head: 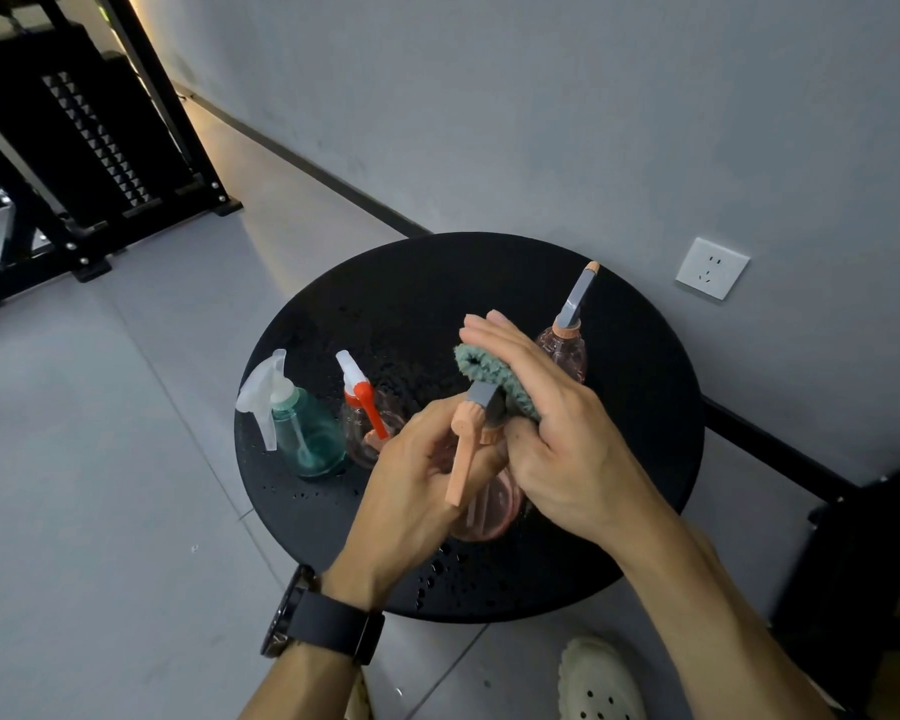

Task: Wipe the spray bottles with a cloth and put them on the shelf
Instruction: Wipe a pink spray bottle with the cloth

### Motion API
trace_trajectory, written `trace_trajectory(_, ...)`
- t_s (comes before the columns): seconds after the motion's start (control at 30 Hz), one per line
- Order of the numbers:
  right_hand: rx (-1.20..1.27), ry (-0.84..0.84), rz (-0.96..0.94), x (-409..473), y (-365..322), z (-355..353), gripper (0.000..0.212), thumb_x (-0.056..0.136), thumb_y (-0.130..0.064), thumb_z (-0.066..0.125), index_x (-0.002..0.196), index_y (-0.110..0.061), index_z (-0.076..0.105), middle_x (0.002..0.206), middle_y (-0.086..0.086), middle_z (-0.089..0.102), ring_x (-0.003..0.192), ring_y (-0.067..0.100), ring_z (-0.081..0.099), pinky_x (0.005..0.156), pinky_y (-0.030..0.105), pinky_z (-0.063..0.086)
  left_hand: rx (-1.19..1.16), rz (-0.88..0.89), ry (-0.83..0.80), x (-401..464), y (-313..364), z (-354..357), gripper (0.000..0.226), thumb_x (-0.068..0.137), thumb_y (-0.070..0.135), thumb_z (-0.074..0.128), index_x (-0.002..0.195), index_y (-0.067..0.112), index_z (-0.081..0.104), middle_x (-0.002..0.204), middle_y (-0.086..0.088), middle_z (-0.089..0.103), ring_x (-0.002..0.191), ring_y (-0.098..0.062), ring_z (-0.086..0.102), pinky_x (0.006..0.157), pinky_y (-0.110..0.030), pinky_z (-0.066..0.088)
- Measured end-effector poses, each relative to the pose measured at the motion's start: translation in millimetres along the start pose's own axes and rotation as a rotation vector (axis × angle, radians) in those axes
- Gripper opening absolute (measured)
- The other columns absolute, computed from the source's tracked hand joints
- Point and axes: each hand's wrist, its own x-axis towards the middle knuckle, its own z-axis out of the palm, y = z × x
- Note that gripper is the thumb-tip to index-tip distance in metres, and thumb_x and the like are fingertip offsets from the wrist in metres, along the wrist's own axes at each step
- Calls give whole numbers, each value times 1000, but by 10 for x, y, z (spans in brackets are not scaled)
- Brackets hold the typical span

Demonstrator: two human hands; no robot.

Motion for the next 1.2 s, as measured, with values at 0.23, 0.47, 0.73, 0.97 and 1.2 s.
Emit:
trace_trajectory(0.23, 67, 11, -19, -5, -66, 29, 78, 78, 20, 38, 145, -21, 40, 153, -15, 33, 143, -7, 16, 116, 18, 21, -38, 3, 66, 14, 16, 14, 30, 91, 18, 69, 86, 44, 54, 84, 29, 56, 79, 4, 58, 69, -8, 42)
trace_trajectory(0.47, 40, 7, -75, -2, -122, 70, 76, 83, 17, 42, 149, -21, 32, 157, -12, 28, 145, -4, 13, 116, 16, 18, -32, -13, 111, 14, 93, -12, 26, 89, 28, 65, 75, 46, 52, 83, 29, 58, 73, 10, 56, 64, -4, 41)
trace_trajectory(0.73, 119, 43, 34, 10, -94, 38, 79, 87, 19, 37, 143, -35, 30, 145, -31, 28, 140, -13, 16, 113, 10, 18, -264, -124, -5, -5, 40, -45, 15, 84, 44, 71, 97, 37, 67, 99, 6, 70, 93, -10, 66, 79, -26, 50)
trace_trajectory(0.97, 250, 139, 162, 3, -112, -4, 72, 90, 12, 38, 149, -30, 34, 150, -15, 39, 136, -8, 34, 115, 23, 30, -644, -258, 115, 44, 55, -29, 39, 81, 30, 79, 117, 23, 65, 108, -8, 74, 104, -24, 70, 90, -32, 56)
trace_trajectory(1.2, 193, 149, 219, 3, -151, 110, 74, 93, 5, 39, 151, -37, 20, 154, -16, 33, 136, -8, 32, 114, 23, 30, -755, -358, 129, 77, 79, -81, 46, 83, 34, 62, 125, 15, 64, 114, -13, 73, 100, -27, 71, 81, -32, 60)
